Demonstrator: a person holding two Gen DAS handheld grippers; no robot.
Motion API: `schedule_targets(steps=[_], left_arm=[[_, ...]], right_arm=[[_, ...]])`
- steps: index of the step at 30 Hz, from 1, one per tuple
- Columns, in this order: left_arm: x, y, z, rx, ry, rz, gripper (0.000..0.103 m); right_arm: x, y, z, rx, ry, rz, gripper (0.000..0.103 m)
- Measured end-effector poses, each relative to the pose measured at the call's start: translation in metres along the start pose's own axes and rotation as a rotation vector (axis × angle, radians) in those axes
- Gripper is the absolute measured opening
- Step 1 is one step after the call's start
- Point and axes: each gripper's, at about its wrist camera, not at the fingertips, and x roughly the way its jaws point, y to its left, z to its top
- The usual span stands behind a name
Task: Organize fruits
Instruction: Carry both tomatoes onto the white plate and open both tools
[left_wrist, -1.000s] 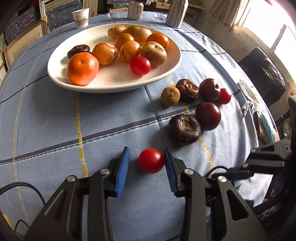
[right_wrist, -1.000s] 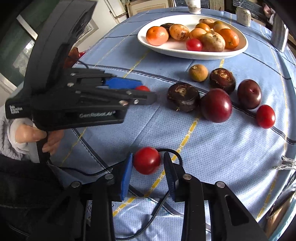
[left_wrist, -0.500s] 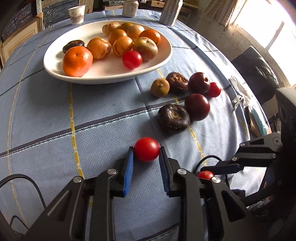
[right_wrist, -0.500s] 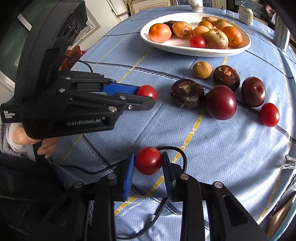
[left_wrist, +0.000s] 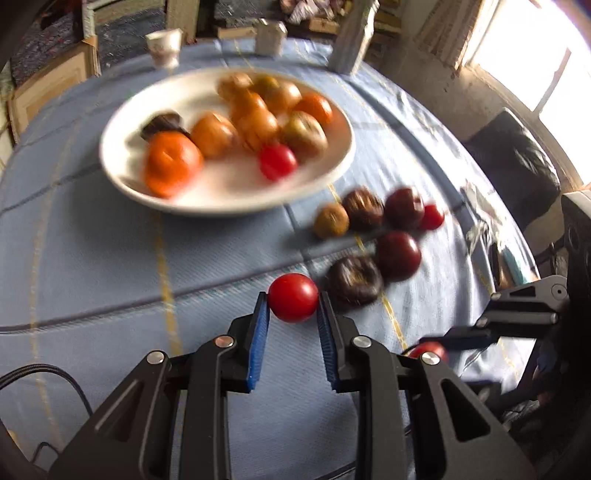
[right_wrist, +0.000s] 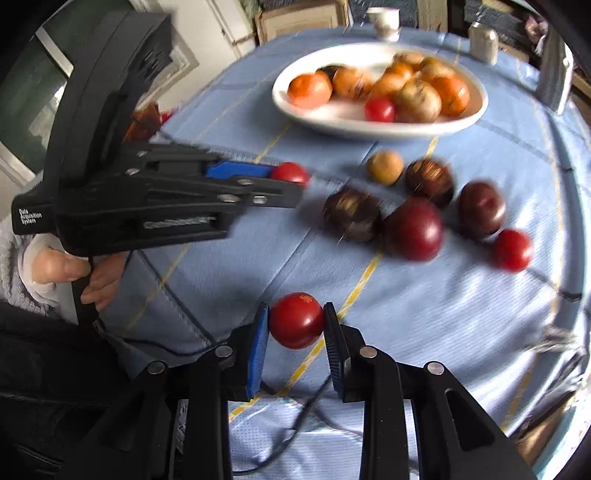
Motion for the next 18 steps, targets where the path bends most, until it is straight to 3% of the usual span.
schedule_targets(steps=[7, 11, 18], left_arm=[[-0.059, 0.044, 0.061, -0.049, -0.162, 0.115, 0.025], [-0.065, 0.064, 0.107, -0.062, -0.208, 0.164, 0.025], [-0.013, 0.087, 0.155, -0.071, -0.159, 0.18, 0.025]], right_arm=[[-0.059, -0.035, 0.074, 0.04, -0.2, -0.069, 0.03], [-0.076, -0.054, 0.128, 0.038, -0.297, -0.093, 0.03], [-0.018, -0.073, 0.201, 0.042, -0.257, -0.073, 0.03]])
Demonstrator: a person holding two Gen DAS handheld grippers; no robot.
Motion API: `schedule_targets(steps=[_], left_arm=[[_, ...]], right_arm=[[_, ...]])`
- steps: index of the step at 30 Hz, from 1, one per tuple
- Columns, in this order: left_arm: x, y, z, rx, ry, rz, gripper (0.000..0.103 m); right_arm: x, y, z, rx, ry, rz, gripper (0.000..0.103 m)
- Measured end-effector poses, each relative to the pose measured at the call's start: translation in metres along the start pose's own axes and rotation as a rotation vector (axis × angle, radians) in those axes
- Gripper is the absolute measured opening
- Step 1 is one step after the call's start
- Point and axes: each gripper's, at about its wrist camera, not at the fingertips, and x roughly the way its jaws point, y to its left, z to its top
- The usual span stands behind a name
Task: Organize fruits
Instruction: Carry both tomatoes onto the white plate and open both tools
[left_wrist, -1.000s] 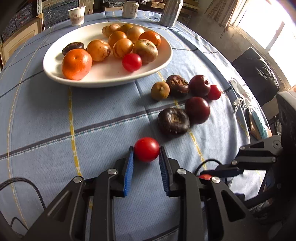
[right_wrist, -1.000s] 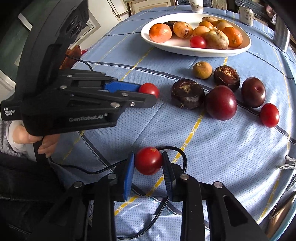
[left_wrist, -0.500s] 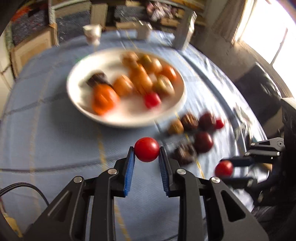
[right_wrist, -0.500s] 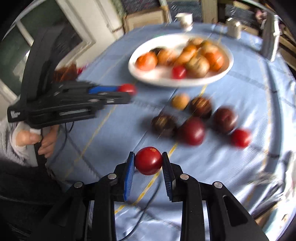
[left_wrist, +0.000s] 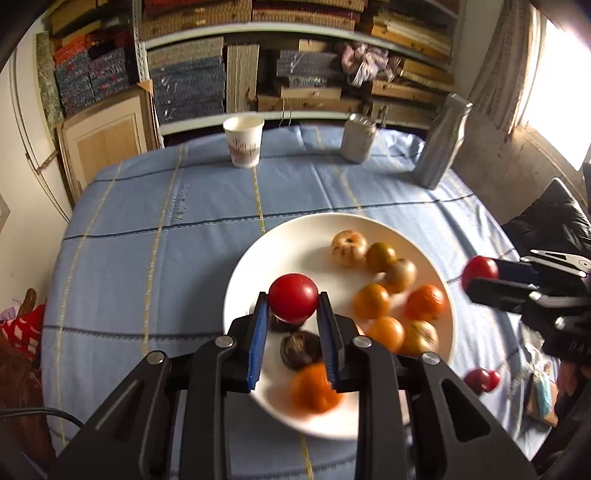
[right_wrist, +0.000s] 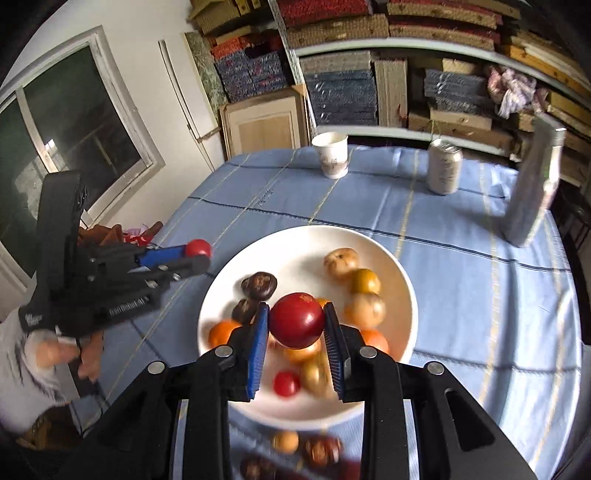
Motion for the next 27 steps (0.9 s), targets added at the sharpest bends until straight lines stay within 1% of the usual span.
schedule_targets(steps=[5, 8, 14, 16, 18, 19, 20, 21, 22, 23, 25, 27], left_arm=[[0.049, 0.004, 0.014, -0.002, 0.052, -0.009, 0.025], [0.078, 0.008, 0.021, -0.009, 0.082, -0.027, 0.025], [0.112, 0.011, 0.026, -0.019, 0.117, -0.038, 0.026], [0.116, 0.012, 0.024, -0.025, 0.121, -0.041, 0.026], [0.119, 0.013, 0.022, -0.034, 0.125, -0.031, 0.027], [0.12, 0.013, 0.021, -0.039, 0.129, -0.03, 0.028], [0.121, 0.014, 0.02, -0.045, 0.132, -0.029, 0.032], [0.12, 0.015, 0.019, -0.049, 0.132, -0.025, 0.034], [0.117, 0.015, 0.018, -0.05, 0.127, -0.015, 0.039], [0.114, 0.015, 0.018, -0.054, 0.122, -0.011, 0.042], [0.105, 0.016, 0.016, -0.062, 0.112, -0.009, 0.043], [0.094, 0.015, 0.014, -0.067, 0.101, -0.007, 0.047]], right_arm=[[0.055, 0.002, 0.01, 0.002, 0.065, 0.006, 0.03], [0.084, 0.002, 0.015, -0.011, 0.106, -0.005, 0.03], [0.117, -0.004, 0.014, -0.006, 0.164, -0.011, 0.03], [0.12, -0.005, 0.012, -0.006, 0.167, -0.021, 0.031], [0.12, -0.008, 0.011, -0.007, 0.155, -0.023, 0.042], [0.118, -0.009, 0.011, -0.004, 0.145, -0.02, 0.044], [0.114, -0.009, 0.012, 0.0, 0.135, -0.02, 0.049], [0.113, -0.01, 0.013, 0.002, 0.131, -0.021, 0.049], [0.109, -0.009, 0.013, 0.004, 0.123, -0.02, 0.049], [0.106, -0.009, 0.014, 0.006, 0.117, -0.019, 0.049], [0.095, -0.009, 0.016, 0.007, 0.098, -0.02, 0.049], [0.081, -0.007, 0.017, 0.007, 0.077, -0.021, 0.05]])
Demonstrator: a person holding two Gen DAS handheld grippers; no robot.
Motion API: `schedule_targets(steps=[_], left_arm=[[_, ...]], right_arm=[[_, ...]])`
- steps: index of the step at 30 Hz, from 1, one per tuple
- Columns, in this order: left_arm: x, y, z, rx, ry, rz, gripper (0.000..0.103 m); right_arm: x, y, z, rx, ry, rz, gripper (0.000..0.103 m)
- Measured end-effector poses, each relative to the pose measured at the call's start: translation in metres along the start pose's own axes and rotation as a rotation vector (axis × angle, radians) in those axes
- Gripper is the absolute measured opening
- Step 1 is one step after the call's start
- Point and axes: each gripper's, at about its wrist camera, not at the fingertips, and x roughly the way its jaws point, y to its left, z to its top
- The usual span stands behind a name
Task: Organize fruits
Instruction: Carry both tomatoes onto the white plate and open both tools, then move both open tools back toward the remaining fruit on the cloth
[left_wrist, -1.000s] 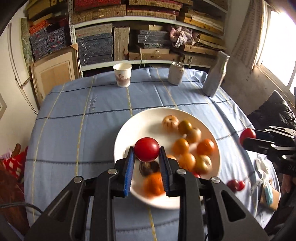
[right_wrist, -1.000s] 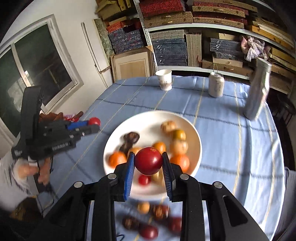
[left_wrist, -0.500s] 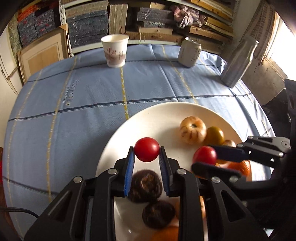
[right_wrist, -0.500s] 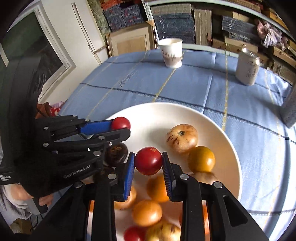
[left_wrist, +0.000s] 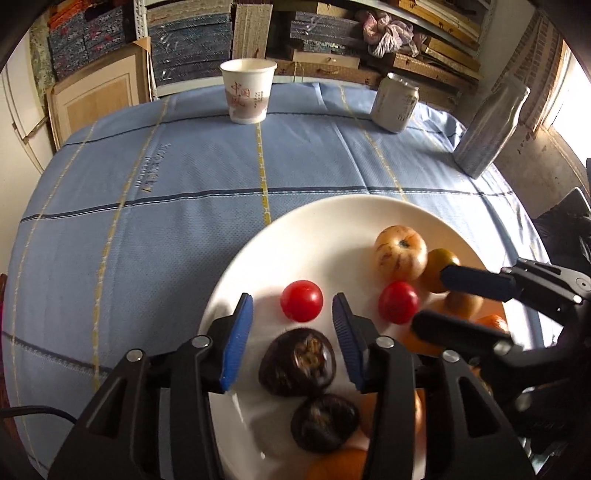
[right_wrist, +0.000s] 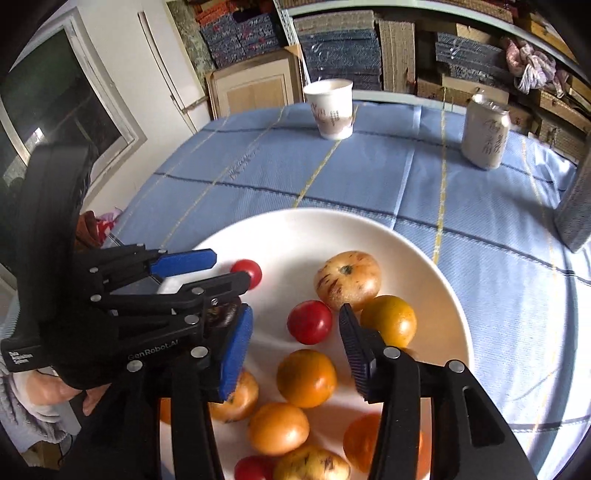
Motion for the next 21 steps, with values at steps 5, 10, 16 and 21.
schedule_targets(steps=[5, 10, 16, 21], left_arm=[[-0.037, -0.007, -0.021, 0.002, -0.03, -0.007, 0.054], [-0.072, -0.028, -0.069, 0.039, -0.023, -0.04, 0.063], [-0.085, -0.069, -0.139, 0.135, 0.056, -0.083, 0.071], [-0.084, -0.104, -0.178, 0.23, 0.102, -0.119, 0.071]], right_arm=[[-0.048, 0.003, -0.013, 0.013, -0.069, -0.017, 0.058], [-0.087, 0.007, -0.044, 0.031, -0.098, -0.033, 0.063], [-0.112, 0.007, -0.112, 0.083, -0.05, -0.082, 0.073], [-0.128, -0.012, -0.168, 0.191, -0.001, -0.113, 0.076]])
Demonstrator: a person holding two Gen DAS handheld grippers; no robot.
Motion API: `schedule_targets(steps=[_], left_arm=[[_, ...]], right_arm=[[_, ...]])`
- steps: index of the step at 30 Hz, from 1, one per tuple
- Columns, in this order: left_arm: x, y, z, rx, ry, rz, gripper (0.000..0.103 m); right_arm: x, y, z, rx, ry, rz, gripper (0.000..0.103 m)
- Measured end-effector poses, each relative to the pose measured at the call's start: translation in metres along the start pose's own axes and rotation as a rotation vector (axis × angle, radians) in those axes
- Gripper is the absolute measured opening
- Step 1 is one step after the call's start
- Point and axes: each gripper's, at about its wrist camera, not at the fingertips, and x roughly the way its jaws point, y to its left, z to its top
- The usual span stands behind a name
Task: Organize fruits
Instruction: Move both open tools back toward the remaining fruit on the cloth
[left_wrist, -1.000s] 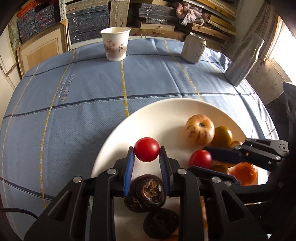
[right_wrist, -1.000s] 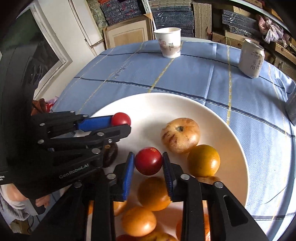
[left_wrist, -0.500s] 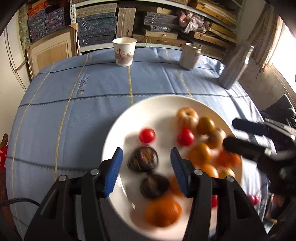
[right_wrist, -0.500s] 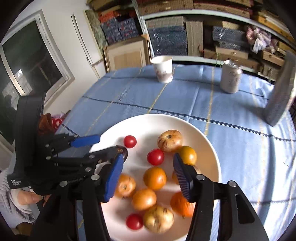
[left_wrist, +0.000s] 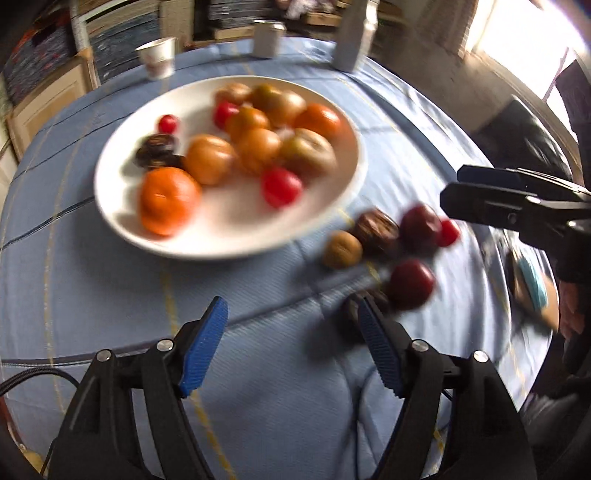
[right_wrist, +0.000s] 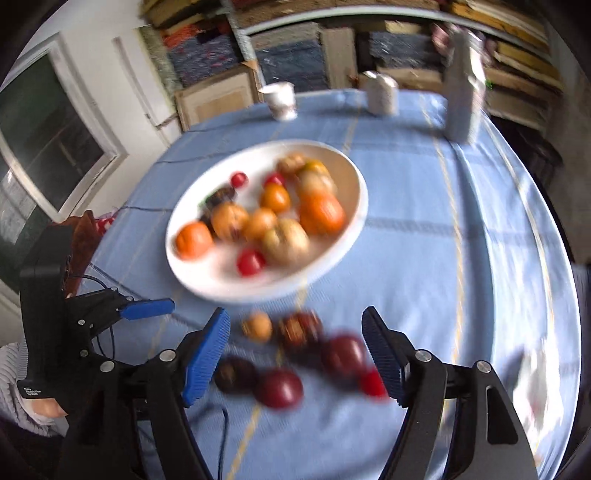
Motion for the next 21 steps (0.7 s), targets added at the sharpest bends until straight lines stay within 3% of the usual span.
schedule_targets(steps=[7, 10, 14, 21], left_arm=[[0.007, -0.029, -0.008, 0.06, 0.008, -0.015, 0.073], [0.018, -0.031, -0.009, 0.073, 0.029, 0.012, 0.08], [0.016, -0.034, -0.012, 0.084, -0.01, 0.077, 0.09], [0.012, -0.009, -0.016, 0.022, -0.005, 0.074, 0.09]], right_arm=[[-0.021, -0.035, -0.044, 0.133, 0.031, -0.03, 0.076], [-0.031, -0.043, -0.05, 0.149, 0.013, -0.045, 0.076], [-0.041, -0.046, -0.052, 0.145, -0.007, -0.055, 0.076], [-0.046, -0.046, -0.052, 0.127, -0.018, -0.052, 0.076]])
